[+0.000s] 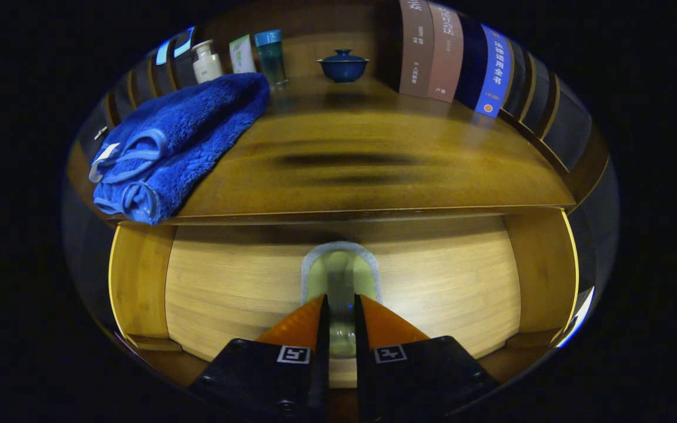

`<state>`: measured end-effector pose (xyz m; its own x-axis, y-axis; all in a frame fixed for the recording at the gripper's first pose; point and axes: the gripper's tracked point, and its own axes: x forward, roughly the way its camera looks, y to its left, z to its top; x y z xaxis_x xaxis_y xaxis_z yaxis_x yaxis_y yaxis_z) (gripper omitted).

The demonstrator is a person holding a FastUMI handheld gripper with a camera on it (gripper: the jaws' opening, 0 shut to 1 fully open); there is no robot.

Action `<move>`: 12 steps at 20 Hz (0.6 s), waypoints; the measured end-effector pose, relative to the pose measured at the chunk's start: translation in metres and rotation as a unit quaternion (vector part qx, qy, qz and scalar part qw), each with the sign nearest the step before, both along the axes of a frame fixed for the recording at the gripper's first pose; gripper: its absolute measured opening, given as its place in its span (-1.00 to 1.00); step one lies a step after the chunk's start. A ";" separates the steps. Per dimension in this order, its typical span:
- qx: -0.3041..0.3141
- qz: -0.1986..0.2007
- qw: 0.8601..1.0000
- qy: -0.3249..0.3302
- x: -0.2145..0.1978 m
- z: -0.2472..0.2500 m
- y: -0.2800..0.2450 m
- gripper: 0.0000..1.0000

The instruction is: Pull open the drawer, take out the items inside it, and place them on the countertop above the cabinet.

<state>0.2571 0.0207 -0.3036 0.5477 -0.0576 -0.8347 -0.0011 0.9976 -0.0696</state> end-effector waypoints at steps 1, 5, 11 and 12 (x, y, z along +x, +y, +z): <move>-0.004 -0.001 1.000 -0.001 -0.001 0.001 -0.002 -0.51; 0.007 -0.008 1.000 -0.001 -0.015 0.011 -0.002 -0.52; 0.020 0.002 1.000 -0.022 -0.044 0.045 0.004 -0.52; 0.021 0.004 0.999 -0.025 -0.049 0.050 0.005 -0.52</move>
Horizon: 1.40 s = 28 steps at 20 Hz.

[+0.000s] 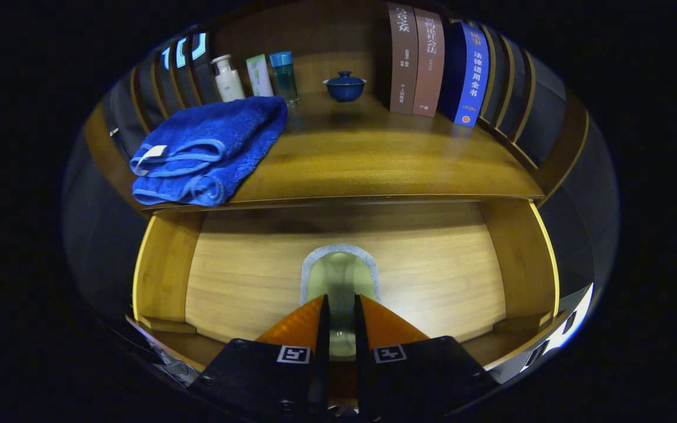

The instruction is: Pull open the drawer, take out the items inside it, and place them on the countertop above the cabinet.

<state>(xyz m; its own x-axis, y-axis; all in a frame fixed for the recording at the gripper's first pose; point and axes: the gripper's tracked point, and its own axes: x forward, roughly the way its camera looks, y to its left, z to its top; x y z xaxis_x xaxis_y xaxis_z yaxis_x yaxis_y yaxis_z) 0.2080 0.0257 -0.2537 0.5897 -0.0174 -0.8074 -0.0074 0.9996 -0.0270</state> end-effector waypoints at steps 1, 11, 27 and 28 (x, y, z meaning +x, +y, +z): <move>0.002 0.001 1.000 -0.004 -0.005 0.005 0.000 -0.52; 0.023 0.007 0.998 -0.064 -0.014 0.078 0.001 -0.52; 0.019 -0.003 0.996 -0.089 0.124 0.108 -0.005 -0.52; 0.017 0.000 0.996 -0.086 0.133 0.104 -0.002 -0.52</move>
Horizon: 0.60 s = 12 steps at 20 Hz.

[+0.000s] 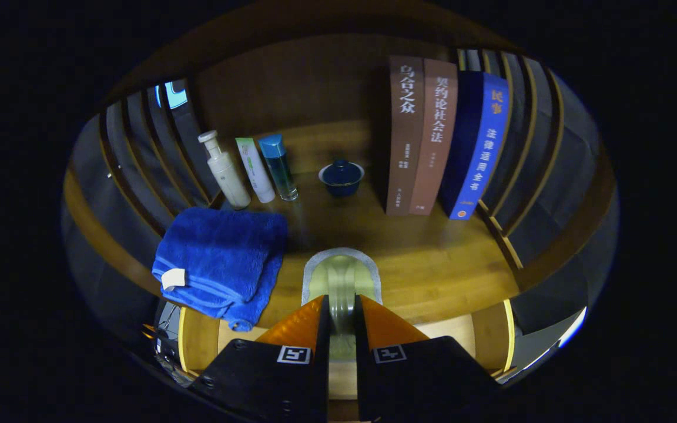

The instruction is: Pull open the drawer, take out the items inside it, and place them on the countertop above the cabinet.

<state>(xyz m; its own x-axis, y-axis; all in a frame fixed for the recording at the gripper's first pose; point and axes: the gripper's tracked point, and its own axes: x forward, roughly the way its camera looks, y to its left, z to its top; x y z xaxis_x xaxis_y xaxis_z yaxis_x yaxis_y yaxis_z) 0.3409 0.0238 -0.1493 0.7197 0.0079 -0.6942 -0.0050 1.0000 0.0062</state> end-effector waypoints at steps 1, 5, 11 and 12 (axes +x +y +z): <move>-0.002 0.002 1.000 0.000 0.008 -0.003 0.002 -0.52; -0.008 0.002 1.000 0.003 0.033 -0.009 0.004 -0.52; 0.013 -0.009 1.000 0.001 0.049 -0.015 0.002 -0.47; 0.012 -0.009 1.000 -0.003 0.050 -0.014 0.001 -0.46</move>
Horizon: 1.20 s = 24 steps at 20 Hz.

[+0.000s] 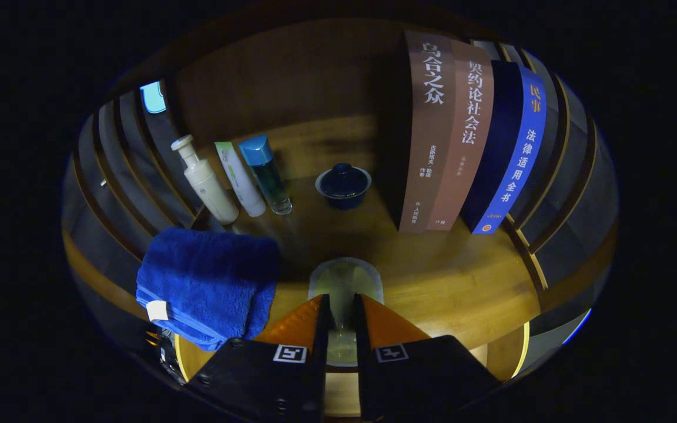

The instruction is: Pull open the drawer, take out the items inside it, and place them on the countertop above the cabinet.

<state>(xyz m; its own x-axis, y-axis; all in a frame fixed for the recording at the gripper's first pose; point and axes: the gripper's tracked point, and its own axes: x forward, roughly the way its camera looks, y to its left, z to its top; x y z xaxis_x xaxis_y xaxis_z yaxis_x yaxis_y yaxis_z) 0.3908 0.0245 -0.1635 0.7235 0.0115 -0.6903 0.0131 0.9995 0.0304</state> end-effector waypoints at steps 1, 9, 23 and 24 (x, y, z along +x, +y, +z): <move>0.003 0.001 1.000 -0.004 0.003 0.001 0.001 -0.46; 0.019 0.001 0.999 -0.049 -0.005 0.022 0.003 0.98; 0.030 0.020 0.968 -0.248 -0.132 0.130 0.011 0.99; 0.029 0.021 0.966 -0.257 -0.145 0.133 0.010 0.98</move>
